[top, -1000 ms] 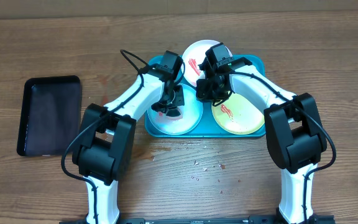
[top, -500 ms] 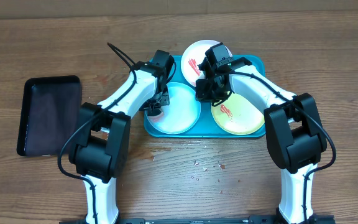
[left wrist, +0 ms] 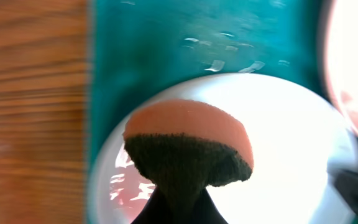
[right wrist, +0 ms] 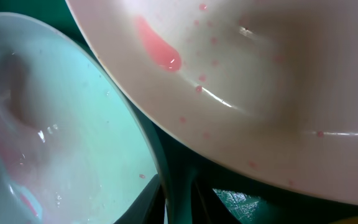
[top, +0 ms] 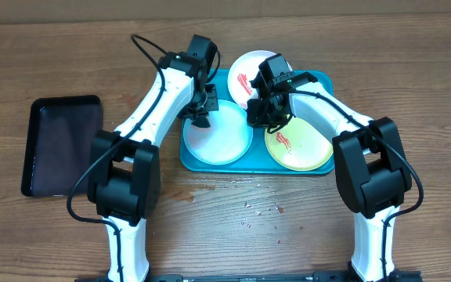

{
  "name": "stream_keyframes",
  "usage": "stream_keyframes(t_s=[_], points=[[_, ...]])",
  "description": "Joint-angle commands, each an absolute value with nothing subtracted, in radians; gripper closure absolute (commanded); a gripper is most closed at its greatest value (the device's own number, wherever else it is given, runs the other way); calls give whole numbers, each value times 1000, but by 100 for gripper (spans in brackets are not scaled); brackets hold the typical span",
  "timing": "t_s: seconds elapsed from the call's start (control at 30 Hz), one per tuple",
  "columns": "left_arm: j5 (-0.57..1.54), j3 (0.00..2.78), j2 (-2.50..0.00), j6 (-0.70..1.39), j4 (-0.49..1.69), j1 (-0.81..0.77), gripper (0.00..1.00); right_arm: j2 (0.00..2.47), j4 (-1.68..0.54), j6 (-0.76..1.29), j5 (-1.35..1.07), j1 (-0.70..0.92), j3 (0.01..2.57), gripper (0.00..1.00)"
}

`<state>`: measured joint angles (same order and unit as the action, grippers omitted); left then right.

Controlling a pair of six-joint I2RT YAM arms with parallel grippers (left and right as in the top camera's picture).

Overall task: Clean dirty plates on tray and stack at the side
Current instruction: 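Scrub the light-blue plate with the sponge in the left gripper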

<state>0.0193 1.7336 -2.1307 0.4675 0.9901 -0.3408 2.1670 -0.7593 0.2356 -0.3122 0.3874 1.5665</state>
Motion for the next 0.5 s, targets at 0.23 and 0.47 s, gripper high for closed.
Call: stream_keyframes(t_s=[0.23,0.47], points=[[115,1492,-2139,453,861,-365,96,2173,-753,240,-302,382,1559,83],[-148,1584,-2131,540,979,-315,96,2173,-755,240,-301,382,1559,83]])
